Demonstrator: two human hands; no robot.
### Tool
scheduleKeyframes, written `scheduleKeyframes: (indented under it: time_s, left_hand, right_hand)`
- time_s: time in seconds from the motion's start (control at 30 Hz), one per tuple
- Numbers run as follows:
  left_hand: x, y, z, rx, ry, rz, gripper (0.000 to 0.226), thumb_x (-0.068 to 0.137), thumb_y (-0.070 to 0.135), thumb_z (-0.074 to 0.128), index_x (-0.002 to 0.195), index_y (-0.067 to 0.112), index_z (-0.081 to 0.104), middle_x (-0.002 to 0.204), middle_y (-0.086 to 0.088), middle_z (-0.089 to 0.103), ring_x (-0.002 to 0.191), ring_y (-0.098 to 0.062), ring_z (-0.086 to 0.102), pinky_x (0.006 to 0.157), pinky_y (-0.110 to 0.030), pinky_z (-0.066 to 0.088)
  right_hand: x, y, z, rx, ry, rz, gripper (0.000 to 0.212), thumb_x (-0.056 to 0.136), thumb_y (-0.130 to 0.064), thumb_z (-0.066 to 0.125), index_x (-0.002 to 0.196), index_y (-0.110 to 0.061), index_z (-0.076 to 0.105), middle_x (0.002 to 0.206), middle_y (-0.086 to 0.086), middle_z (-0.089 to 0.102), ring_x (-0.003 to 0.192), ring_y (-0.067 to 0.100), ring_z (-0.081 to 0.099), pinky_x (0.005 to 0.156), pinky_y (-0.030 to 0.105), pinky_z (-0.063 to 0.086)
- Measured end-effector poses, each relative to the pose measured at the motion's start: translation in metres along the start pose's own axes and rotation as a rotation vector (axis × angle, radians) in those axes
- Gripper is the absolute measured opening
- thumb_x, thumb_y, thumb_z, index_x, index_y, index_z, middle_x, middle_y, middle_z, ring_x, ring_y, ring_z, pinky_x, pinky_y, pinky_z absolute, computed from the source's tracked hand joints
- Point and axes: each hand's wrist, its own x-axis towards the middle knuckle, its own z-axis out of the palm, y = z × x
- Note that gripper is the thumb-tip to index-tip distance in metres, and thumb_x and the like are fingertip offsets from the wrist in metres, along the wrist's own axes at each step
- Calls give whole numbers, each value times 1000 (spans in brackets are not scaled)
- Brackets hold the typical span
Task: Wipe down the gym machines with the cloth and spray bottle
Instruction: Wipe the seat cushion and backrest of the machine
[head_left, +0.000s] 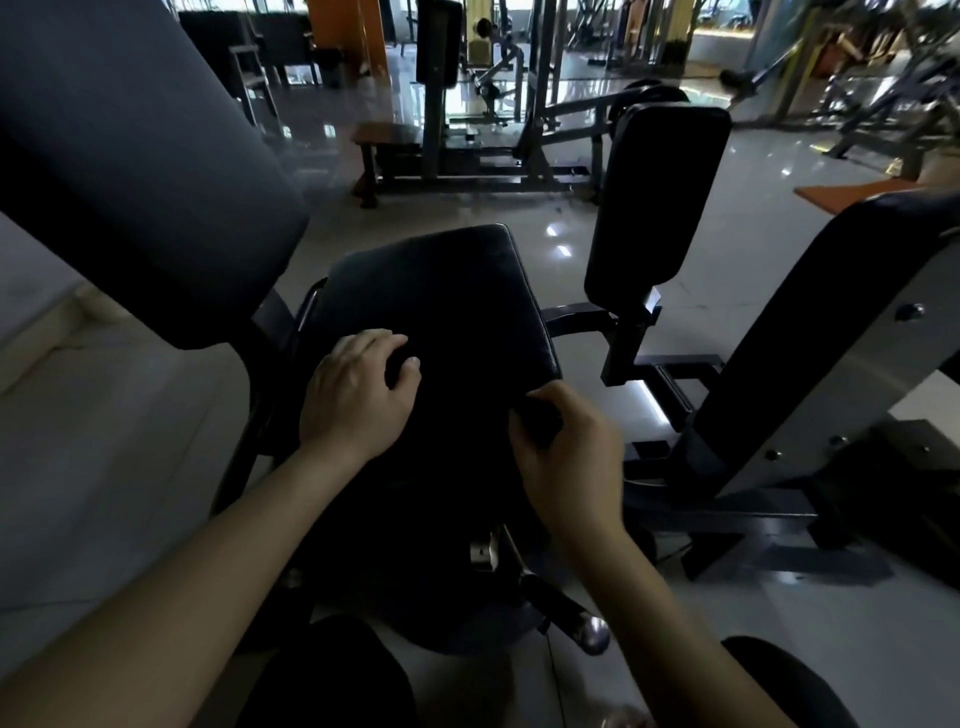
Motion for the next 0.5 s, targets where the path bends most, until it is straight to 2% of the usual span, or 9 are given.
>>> scheduleKeyframes:
  time_s: [0.07,0.17,0.23,0.33,0.4,0.5]
  left_hand:
    - [0,2,0,4,3,-20,51,96,47,41,130,18,64,136,2,61,128,-20,51,107,-40,43]
    - [-2,3,-1,2,-7,-33,52,95,48,40,130,18,64,136,2,61,128,-20,52,107,-41,43]
    - [-2,3,-3,-3,-21,-39,49,96,47,42,131,19,63,137,3,60,128,-19,51,107,-42,43]
    - [2,5,-7,3,-63,-42,43,99,43,47,132,19,61,136,2,60,127,-21,51,106,-43,43]
    - [6,6,-12,24,-121,-42,41,100,41,49,133,19,58,138,1,57,128,-22,49,105,-42,42]
    - [18,10,-20,90,-230,-65,44,100,42,49,135,18,55,138,-3,55,128,-25,48,104,-43,43]
  right_hand:
    - [4,7,-10,148,73,123,5,90,-21,71,90,-22,66,79,-10,69,68,6,65,63,30,56]
    - [0,2,-8,344,156,264,8,95,-18,64,88,-23,64,75,-7,67,57,5,58,53,22,45]
    - [-1,2,-7,473,237,369,14,97,-16,61,90,-28,63,80,-2,68,60,10,59,54,23,45]
    - [4,6,-6,575,354,415,17,97,-15,59,99,-32,64,97,5,69,82,18,66,76,35,56]
    - [3,0,-2,567,276,359,18,97,-16,59,111,-26,61,112,1,64,99,14,65,91,39,57]
    - [-13,-11,7,542,153,301,35,95,-8,58,123,-28,55,126,-11,51,115,4,55,101,33,51]
